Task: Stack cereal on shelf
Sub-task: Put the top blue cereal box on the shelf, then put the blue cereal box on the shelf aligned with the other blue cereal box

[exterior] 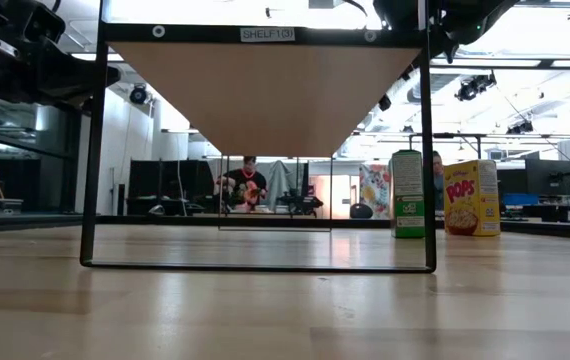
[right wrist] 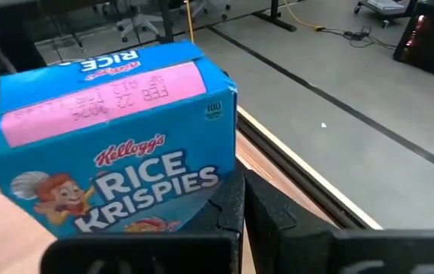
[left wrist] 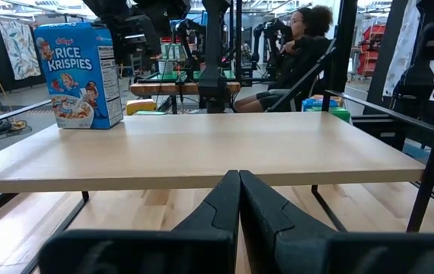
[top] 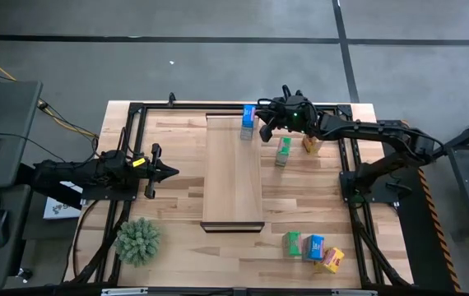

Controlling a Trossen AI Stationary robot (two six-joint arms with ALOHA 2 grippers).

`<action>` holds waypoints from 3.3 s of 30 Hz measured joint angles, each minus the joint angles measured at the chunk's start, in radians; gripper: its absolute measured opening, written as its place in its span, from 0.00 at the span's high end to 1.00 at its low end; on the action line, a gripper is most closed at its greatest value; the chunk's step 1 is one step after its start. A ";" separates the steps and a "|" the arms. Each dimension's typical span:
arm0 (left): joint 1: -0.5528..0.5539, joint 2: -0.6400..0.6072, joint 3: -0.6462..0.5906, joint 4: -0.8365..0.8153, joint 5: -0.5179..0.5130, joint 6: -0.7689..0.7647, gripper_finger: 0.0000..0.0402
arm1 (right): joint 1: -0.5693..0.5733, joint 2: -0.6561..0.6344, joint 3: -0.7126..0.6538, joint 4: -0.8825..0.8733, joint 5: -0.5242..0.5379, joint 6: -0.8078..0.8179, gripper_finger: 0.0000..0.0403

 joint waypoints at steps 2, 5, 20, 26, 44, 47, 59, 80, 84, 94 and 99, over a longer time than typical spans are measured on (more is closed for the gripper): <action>0.000 0.000 0.000 0.000 0.000 0.000 0.99 | 0.000 0.000 0.000 -0.007 0.002 0.002 1.00; 0.000 0.000 0.000 0.000 0.000 0.000 0.99 | 0.000 0.000 0.000 -0.016 -0.029 0.015 1.00; 0.000 0.000 0.000 0.000 0.000 0.000 0.99 | 0.003 0.000 0.000 0.036 -0.041 0.026 1.00; 0.000 0.000 0.000 0.000 0.000 0.000 0.99 | 0.002 -0.016 0.000 -0.002 -0.015 0.013 1.00; 0.000 0.000 0.000 0.000 0.000 0.000 0.99 | 0.161 -0.505 0.000 -0.723 0.008 0.349 0.84; 0.000 0.000 0.000 0.000 0.000 0.000 0.99 | 0.234 -0.525 0.000 -0.808 0.003 0.410 0.70; 0.000 0.000 0.000 0.000 0.000 0.000 0.99 | 0.374 -0.526 0.000 -1.242 -0.212 0.918 0.29; 0.000 0.000 0.000 0.000 0.000 0.000 0.99 | 1.137 -0.226 0.027 -1.100 -0.178 2.046 0.27; 0.000 0.000 0.000 0.000 0.000 0.000 0.99 | 1.181 -0.120 0.133 -1.146 -0.120 2.094 0.27; 0.000 0.000 0.000 0.000 0.000 0.000 0.99 | 1.191 0.198 0.527 -1.463 -0.113 2.114 0.27; 0.000 0.000 0.000 0.000 0.000 0.000 0.99 | 1.191 0.337 0.701 -1.635 -0.128 2.137 0.27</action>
